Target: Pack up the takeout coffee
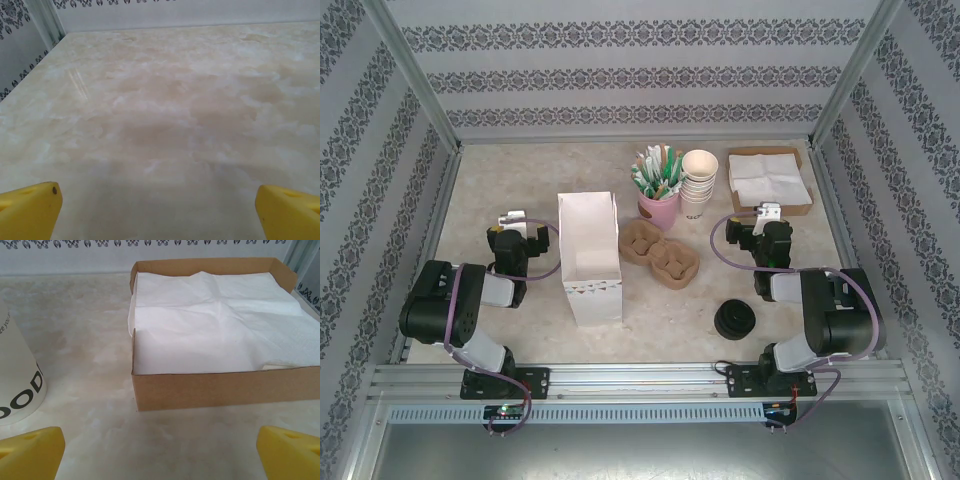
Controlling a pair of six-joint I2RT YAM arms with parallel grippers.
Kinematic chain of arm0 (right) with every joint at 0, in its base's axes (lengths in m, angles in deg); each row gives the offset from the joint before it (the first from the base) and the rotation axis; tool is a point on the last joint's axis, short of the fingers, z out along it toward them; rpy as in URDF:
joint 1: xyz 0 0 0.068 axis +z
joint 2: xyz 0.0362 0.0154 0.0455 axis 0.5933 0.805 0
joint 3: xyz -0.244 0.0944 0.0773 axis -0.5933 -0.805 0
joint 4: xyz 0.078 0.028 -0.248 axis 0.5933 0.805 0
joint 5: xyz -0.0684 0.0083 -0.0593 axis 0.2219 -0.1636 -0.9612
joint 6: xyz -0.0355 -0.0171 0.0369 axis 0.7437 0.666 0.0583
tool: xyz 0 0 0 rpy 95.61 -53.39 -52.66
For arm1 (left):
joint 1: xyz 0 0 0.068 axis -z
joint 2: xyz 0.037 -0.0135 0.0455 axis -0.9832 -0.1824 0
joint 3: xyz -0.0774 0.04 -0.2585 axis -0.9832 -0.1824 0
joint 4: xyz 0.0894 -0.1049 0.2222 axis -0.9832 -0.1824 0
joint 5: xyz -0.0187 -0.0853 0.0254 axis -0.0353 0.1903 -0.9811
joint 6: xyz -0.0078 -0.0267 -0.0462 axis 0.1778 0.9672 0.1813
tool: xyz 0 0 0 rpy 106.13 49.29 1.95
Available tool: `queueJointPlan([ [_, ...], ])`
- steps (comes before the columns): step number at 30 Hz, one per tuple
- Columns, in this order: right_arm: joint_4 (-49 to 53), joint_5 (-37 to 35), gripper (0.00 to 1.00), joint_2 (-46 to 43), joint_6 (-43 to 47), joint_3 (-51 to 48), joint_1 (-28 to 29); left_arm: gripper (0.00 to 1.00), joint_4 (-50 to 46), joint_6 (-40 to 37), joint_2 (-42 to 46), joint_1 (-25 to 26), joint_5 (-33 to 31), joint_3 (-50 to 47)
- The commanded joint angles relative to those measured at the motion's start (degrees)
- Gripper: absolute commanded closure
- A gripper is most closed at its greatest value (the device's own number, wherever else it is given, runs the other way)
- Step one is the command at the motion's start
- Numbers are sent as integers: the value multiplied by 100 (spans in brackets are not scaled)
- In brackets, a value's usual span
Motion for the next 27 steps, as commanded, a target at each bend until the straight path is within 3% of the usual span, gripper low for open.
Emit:
queueJointPlan([
  [1,-190,77,2,46,93,129,19,0,189,-53,-54,59,-11,120],
  [27,-33,-31,2,-107,109,169,65,0,282,-66,-45,59,-37,81],
])
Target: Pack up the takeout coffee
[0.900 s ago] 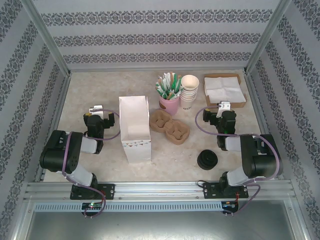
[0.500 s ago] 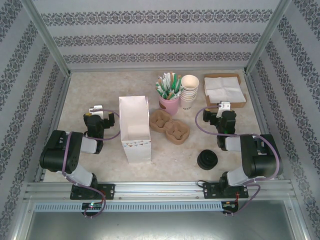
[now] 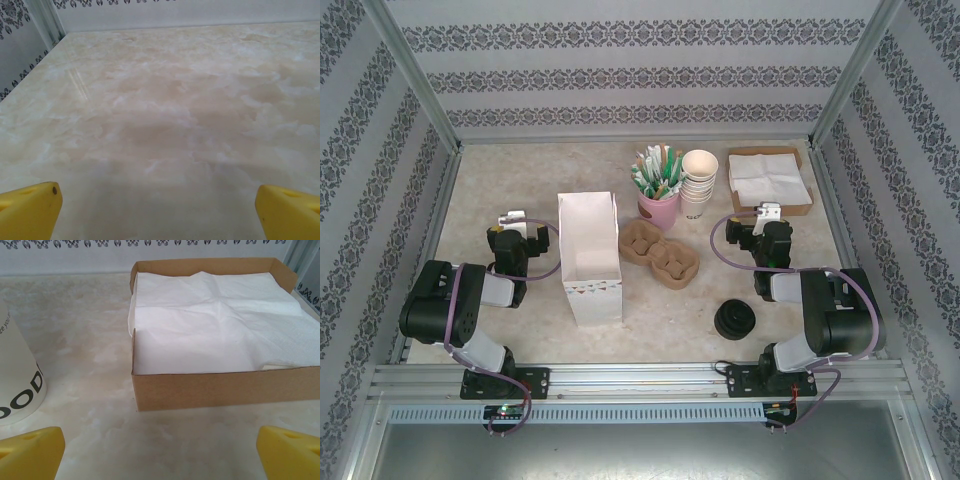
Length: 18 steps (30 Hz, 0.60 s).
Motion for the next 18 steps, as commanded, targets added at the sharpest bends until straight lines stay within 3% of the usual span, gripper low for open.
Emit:
queueJointPlan([
  [1,142,-121,2,-269,159,187,121,0,347,-70,28,60,-37,16],
  [4,1053,-474,2,-984,168,253,291,0,192,-48,769,66,-151,-257],
  [7,2438,-890,2,-1855,-258,471,313,0,-770,192,1870,68,-385,-263],
  [10,3972,-1122,2,-2754,-959,797,228,0,-2055,1443,2985,60,-532,-146],
  [13,5563,-1401,2,-3678,-2522,1034,-43,0,-2740,2563,3989,51,-141,-378],
  [16,5908,-499,2,-4530,-3328,911,-677,0,-2254,3542,5028,16,85,-972],
  [18,6275,24,2,-4891,-3722,1043,-1012,0,-2739,3762,5833,-2,594,-896],
])
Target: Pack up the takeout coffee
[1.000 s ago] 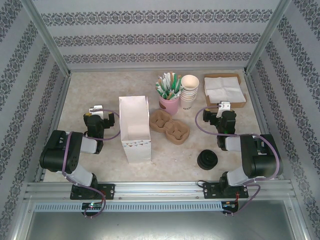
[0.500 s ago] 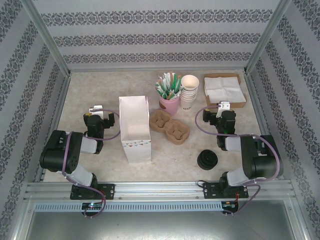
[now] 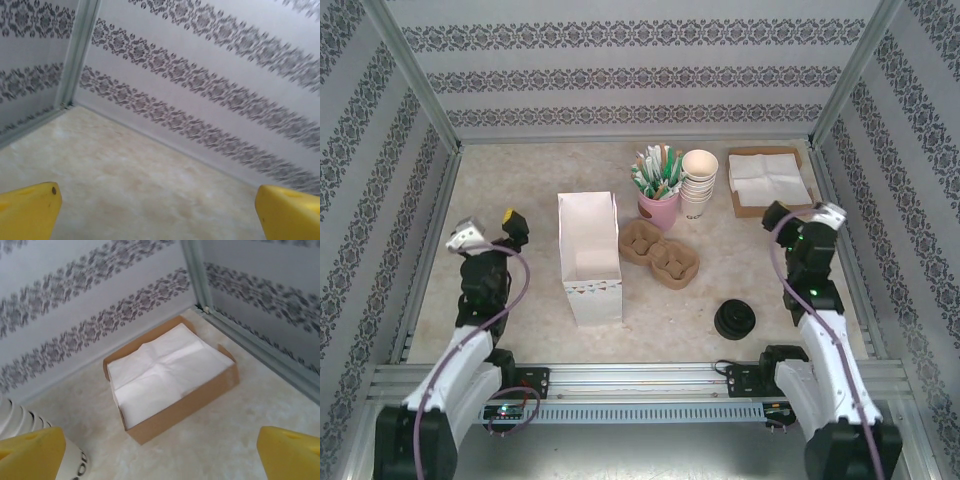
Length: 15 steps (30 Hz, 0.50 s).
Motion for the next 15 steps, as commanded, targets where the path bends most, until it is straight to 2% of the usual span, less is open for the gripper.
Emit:
queueJointPlan([
  [1,1489,863,2,-451,-1273,275,-434,0,-1429,1268,1033,2,703,249],
  [4,2217,1409,6,-381,-1255,977,-514,2,-3621,1496,1439,3,829,1326],
  [6,2454,1960,11,-132,-1206,1472,-514,4,-4677,1349,1361,7,1169,2074],
  [7,2548,2288,17,58,-1216,1739,-514,5,-5080,1266,1249,7,1467,2477],
  [10,2796,3086,33,632,-1303,2513,-459,8,-5792,1162,766,11,2640,3385],
  [11,2875,3213,39,855,-1317,2749,-364,13,-5977,1176,577,16,3004,3627],
  [13,3077,3103,47,1232,-1211,3199,-9,20,-6263,1208,293,37,3568,3977],
  [15,3214,2662,49,1602,-1001,3622,530,27,-6531,1201,159,79,3824,4173],
])
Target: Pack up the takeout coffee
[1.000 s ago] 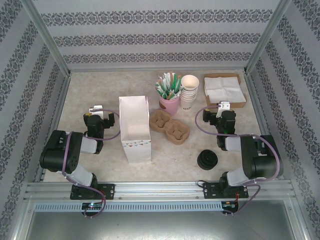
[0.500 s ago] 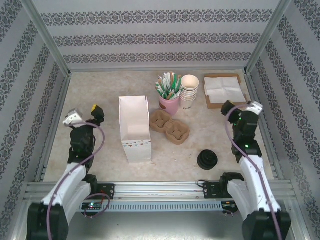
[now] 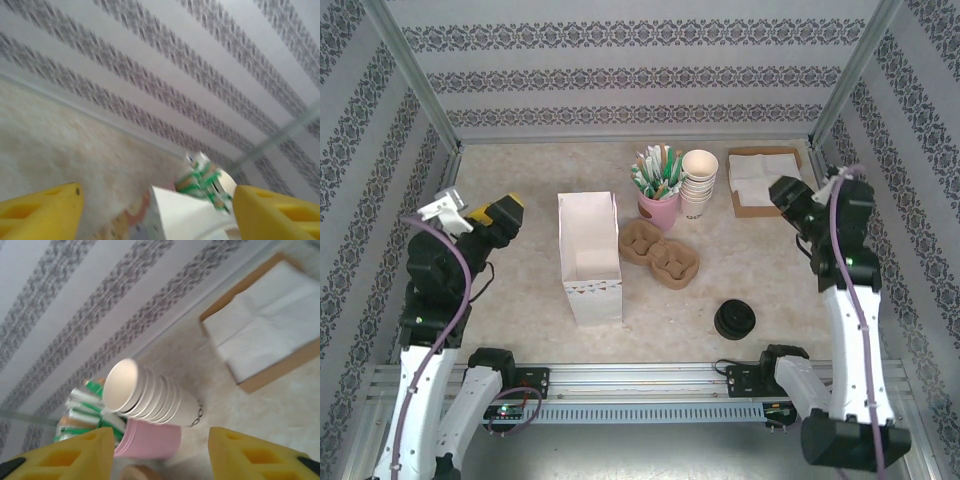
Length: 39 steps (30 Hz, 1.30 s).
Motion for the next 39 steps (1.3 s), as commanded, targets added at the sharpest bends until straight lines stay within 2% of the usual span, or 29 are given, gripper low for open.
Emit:
queueJointPlan([
  [1,552,-130,49,527,246,606,716,28,-1288,35,-199,86,1140,228],
  [5,526,-536,60,1340,162,1144,1288,32,-1527,-68,149,104,1050,217],
  [11,448,-1001,62,2457,197,1754,1792,32,-1637,-82,295,121,1306,61],
  [13,559,-1140,65,2781,185,1976,1815,32,-1733,-110,303,120,1320,54],
  [19,544,-1655,65,3359,195,2298,1803,31,-1610,-28,504,119,1304,-99],
  [30,496,-1851,66,3936,51,2552,1797,31,-1445,42,620,123,1325,-266],
  [39,467,-1847,75,4142,28,2666,1833,31,-1365,85,622,129,1321,-368],
])
